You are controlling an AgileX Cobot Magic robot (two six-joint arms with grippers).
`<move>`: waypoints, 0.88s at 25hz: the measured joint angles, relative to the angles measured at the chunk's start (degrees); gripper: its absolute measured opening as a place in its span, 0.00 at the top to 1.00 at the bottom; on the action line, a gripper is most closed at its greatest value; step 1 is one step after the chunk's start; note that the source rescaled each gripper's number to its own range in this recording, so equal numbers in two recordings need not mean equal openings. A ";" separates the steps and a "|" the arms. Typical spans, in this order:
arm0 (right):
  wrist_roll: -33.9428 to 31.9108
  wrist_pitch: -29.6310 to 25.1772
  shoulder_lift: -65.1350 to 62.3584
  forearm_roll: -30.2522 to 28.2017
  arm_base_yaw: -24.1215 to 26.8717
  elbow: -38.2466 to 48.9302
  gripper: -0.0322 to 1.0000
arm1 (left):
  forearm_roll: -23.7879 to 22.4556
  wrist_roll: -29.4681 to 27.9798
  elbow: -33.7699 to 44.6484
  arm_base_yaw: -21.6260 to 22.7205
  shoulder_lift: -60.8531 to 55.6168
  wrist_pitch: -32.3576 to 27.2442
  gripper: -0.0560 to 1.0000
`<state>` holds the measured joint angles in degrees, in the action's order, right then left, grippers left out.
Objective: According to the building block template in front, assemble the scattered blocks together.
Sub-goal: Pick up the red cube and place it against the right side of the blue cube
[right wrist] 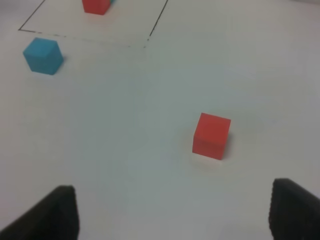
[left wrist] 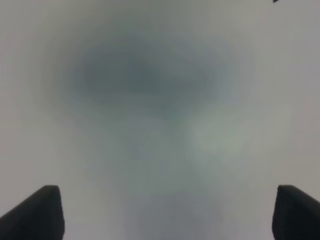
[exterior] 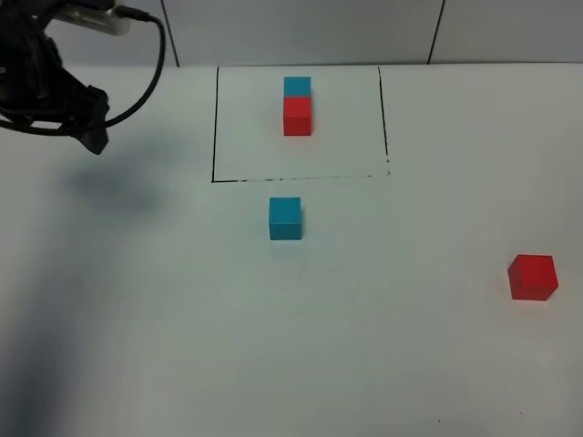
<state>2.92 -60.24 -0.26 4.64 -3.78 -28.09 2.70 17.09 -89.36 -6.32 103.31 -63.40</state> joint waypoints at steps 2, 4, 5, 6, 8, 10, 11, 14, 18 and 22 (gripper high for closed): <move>0.00 0.00 0.00 0.00 0.00 0.00 0.41 | -1.60 -1.80 4.41 0.20 -5.57 1.13 0.00; 0.00 0.00 0.00 0.00 0.00 0.00 0.41 | -2.70 -3.95 8.10 0.26 -11.02 1.75 0.00; 0.00 0.00 0.00 0.00 0.00 0.00 0.41 | -3.66 -5.11 10.14 0.26 -14.19 2.17 0.00; 0.00 0.00 0.00 0.00 0.00 0.00 0.41 | -4.08 -6.29 12.09 0.26 -17.44 2.49 0.00; 0.00 0.00 0.00 0.00 0.00 0.00 0.41 | -4.73 -8.21 15.32 0.26 -23.74 3.51 0.00; 0.00 0.00 0.00 0.00 0.00 0.00 0.41 | -4.96 -10.16 17.95 0.26 -30.57 3.87 0.00; 0.00 0.00 0.00 0.00 0.00 0.00 0.41 | -5.01 -11.16 19.28 0.26 -33.36 3.87 0.00; 0.00 0.00 0.00 0.00 0.00 0.00 0.41 | -5.01 -13.19 22.90 0.26 -41.99 3.30 0.00; 0.00 0.00 0.00 0.00 0.00 0.00 0.41 | -4.66 -14.88 28.57 0.26 -53.30 2.94 0.01; 0.00 0.00 0.00 0.00 0.00 0.00 0.41 | -3.44 -15.66 34.72 0.26 -62.89 3.94 0.02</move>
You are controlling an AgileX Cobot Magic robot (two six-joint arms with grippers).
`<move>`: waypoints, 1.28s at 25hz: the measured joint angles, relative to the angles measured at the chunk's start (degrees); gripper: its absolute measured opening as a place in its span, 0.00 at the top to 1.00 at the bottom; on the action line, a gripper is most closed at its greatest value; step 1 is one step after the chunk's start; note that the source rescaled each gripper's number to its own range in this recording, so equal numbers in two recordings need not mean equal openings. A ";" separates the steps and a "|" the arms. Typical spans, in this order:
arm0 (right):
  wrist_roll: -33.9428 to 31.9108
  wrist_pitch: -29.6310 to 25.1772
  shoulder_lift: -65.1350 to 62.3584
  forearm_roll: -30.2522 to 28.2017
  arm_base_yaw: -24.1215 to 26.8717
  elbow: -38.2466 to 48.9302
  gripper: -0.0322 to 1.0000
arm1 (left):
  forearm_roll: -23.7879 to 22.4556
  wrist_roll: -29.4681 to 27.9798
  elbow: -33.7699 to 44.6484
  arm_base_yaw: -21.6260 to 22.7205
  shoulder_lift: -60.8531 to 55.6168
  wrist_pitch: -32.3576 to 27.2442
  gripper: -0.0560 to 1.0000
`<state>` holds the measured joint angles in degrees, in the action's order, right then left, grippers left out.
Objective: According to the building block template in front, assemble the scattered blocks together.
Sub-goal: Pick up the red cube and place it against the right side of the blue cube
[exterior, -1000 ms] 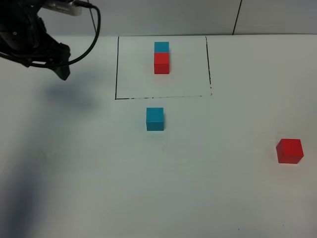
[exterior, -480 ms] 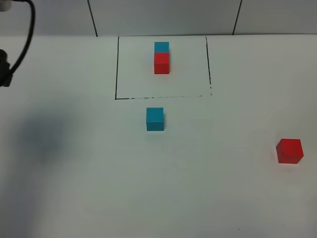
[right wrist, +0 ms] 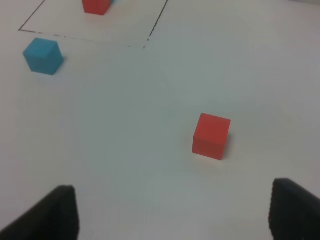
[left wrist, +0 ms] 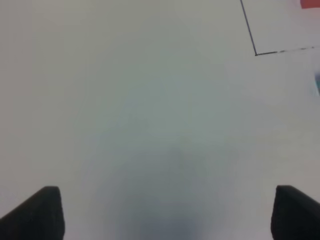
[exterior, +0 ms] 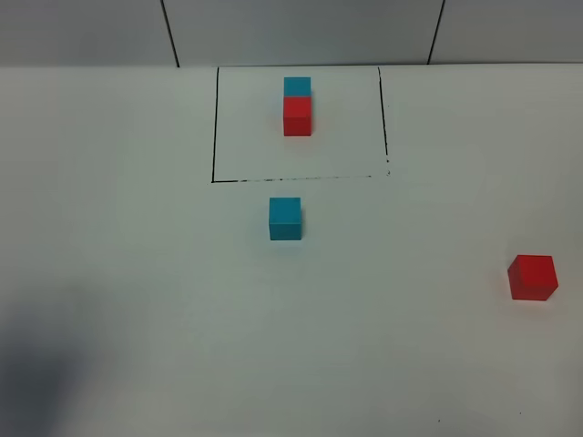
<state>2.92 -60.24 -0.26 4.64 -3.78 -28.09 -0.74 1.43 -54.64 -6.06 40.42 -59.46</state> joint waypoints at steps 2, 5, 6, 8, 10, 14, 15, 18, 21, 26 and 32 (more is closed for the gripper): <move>0.00 0.00 0.00 0.00 0.00 0.00 0.41 | 0.74 -0.07 2.97 0.00 -3.79 -0.01 0.04; -0.06 0.00 0.00 0.00 0.00 0.00 0.41 | 1.56 -0.14 7.83 0.00 -8.54 0.07 0.06; -0.06 0.00 0.00 0.00 0.00 0.00 0.41 | 1.56 -0.15 9.19 0.00 -10.21 0.07 0.07; -0.11 0.00 0.00 0.00 0.00 0.00 0.41 | 1.68 -0.20 12.60 0.00 -13.34 0.07 0.09; -0.11 0.00 0.00 0.00 0.00 0.00 0.41 | 1.87 -0.20 15.44 0.00 -16.54 0.09 0.11; -0.11 0.00 0.00 0.00 0.00 0.00 0.41 | 3.28 -0.20 19.78 0.00 -22.99 0.08 0.11; -0.11 0.00 0.00 0.00 0.00 0.00 0.41 | 3.39 -0.20 20.69 0.00 -24.54 0.08 0.11; -0.11 0.00 0.00 0.00 0.00 0.00 0.41 | 3.57 -0.14 23.00 0.00 -28.63 0.08 0.11; -0.11 0.00 0.00 0.00 0.00 0.00 0.41 | 3.75 -0.14 24.98 0.00 -32.53 0.05 0.12; -0.11 0.00 0.00 0.00 0.00 0.00 0.41 | 4.63 1.58 25.92 0.00 -38.15 -0.24 0.12; -0.12 0.00 0.00 0.05 0.00 0.00 0.41 | 5.84 2.58 25.92 0.00 -40.69 -0.24 0.12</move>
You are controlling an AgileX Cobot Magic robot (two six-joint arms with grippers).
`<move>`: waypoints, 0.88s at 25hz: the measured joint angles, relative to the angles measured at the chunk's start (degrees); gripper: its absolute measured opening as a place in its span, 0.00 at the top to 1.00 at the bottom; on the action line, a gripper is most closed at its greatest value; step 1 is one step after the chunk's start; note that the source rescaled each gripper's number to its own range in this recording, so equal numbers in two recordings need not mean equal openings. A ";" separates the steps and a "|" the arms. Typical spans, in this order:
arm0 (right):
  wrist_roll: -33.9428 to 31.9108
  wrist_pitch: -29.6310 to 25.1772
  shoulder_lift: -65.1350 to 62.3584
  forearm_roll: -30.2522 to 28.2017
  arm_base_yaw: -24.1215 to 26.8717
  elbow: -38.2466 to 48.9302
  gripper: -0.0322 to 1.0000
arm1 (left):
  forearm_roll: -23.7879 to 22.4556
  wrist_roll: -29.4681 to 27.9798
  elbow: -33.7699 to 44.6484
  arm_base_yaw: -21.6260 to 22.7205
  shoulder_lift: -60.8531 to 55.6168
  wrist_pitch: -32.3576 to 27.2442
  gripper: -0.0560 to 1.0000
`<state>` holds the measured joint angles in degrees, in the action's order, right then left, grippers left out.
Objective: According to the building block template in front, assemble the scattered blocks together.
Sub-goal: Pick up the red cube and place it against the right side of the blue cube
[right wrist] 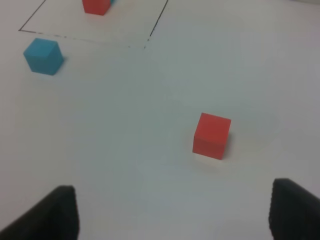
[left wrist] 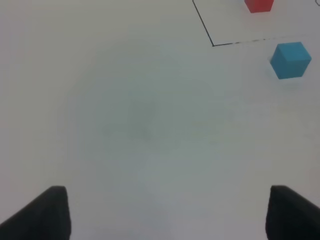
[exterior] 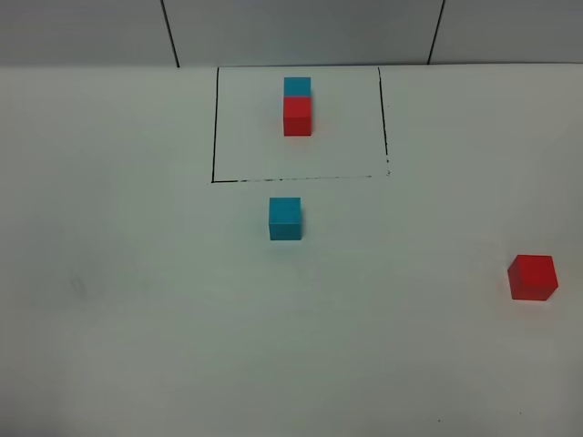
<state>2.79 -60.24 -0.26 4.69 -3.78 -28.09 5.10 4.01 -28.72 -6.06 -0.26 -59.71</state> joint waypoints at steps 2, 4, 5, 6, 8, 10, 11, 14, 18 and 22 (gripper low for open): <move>0.00 0.00 0.00 0.00 0.00 0.00 0.41 | 0.06 0.00 0.00 0.00 0.00 0.00 0.12; 0.00 0.00 0.00 0.00 0.00 0.00 0.41 | 0.10 0.00 0.00 0.00 0.00 0.00 0.12; 0.00 0.00 0.00 0.00 0.00 0.00 0.41 | 0.10 0.00 0.00 0.00 0.00 0.00 0.12; 0.00 0.00 0.00 0.00 0.00 0.00 0.41 | 0.10 0.00 0.00 0.00 0.00 0.00 0.12; 0.00 0.00 0.00 0.00 0.00 0.00 0.41 | 0.10 0.00 0.00 0.00 0.00 0.00 0.12; 0.00 0.00 0.00 0.00 0.00 0.00 0.41 | 0.10 0.00 0.00 0.57 0.00 0.00 0.12; 0.00 0.00 0.00 0.00 0.00 0.00 0.41 | 0.15 0.00 0.00 1.26 0.00 0.00 0.12; -0.05 0.00 0.00 0.00 0.00 0.00 0.41 | 0.23 0.00 0.00 3.60 0.00 0.00 0.12; 0.00 0.00 0.00 0.00 0.00 0.00 0.41 | 0.23 0.00 0.00 5.15 0.00 0.00 0.12; 0.00 0.00 0.00 0.00 0.00 0.00 0.41 | 0.23 0.00 0.00 5.15 0.00 0.00 0.12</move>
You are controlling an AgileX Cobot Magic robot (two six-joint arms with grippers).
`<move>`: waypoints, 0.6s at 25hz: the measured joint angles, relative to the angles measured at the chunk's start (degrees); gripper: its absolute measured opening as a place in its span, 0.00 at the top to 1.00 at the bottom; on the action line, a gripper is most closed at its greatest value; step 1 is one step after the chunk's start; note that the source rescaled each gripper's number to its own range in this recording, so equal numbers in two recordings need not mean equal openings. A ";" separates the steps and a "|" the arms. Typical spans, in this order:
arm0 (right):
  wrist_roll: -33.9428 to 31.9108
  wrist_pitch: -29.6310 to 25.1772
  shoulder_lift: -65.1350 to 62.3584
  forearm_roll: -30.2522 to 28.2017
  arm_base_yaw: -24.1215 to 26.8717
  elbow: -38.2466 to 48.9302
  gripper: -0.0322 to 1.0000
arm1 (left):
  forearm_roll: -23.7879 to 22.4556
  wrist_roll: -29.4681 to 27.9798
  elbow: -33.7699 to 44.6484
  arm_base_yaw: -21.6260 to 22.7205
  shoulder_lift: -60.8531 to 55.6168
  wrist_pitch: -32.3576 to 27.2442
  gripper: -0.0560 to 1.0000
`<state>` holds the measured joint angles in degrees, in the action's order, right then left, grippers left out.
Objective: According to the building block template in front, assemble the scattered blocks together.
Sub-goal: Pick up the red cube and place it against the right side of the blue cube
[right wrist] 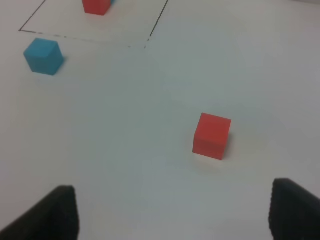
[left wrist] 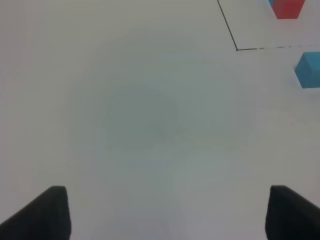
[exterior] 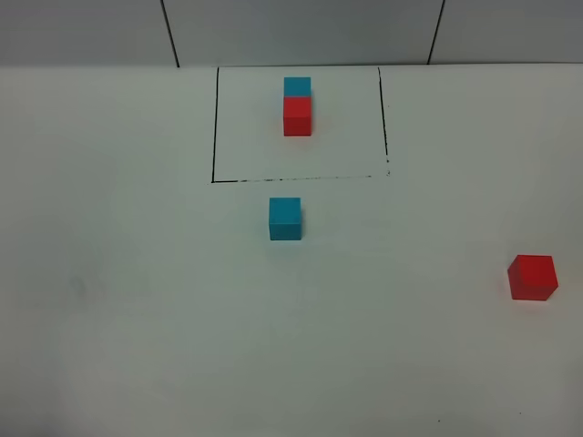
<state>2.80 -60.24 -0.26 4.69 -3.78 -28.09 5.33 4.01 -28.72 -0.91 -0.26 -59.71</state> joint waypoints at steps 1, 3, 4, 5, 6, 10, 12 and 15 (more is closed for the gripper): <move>0.00 0.00 0.00 0.00 0.00 0.00 0.41 | 0.00 0.00 0.00 0.00 0.00 0.00 0.12; 0.00 0.00 0.00 0.05 0.00 0.00 0.41 | 0.00 0.00 0.00 0.00 0.00 0.00 0.12; 0.00 0.00 0.00 0.05 0.00 0.00 0.41 | 0.00 0.00 0.00 0.00 0.00 0.00 0.12; 0.00 0.00 0.00 0.05 0.00 0.00 0.41 | 0.00 0.00 0.00 0.00 0.00 0.00 0.12; -0.05 0.00 0.00 0.05 0.00 0.00 0.41 | 0.00 0.00 0.00 0.00 0.00 0.00 0.12; -0.05 0.00 0.00 0.05 0.00 0.00 0.41 | 0.00 0.00 0.00 0.00 0.00 0.00 0.12; -0.05 0.00 0.00 0.05 0.00 0.00 0.41 | 0.00 0.00 0.00 0.00 0.00 0.00 0.12; -0.05 0.00 0.00 0.05 0.00 0.00 0.41 | 0.00 0.00 0.00 0.00 0.00 0.00 0.12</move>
<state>2.75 -60.24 -0.26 4.74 -3.78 -28.09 5.33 4.01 -28.72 -0.91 -0.26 -59.71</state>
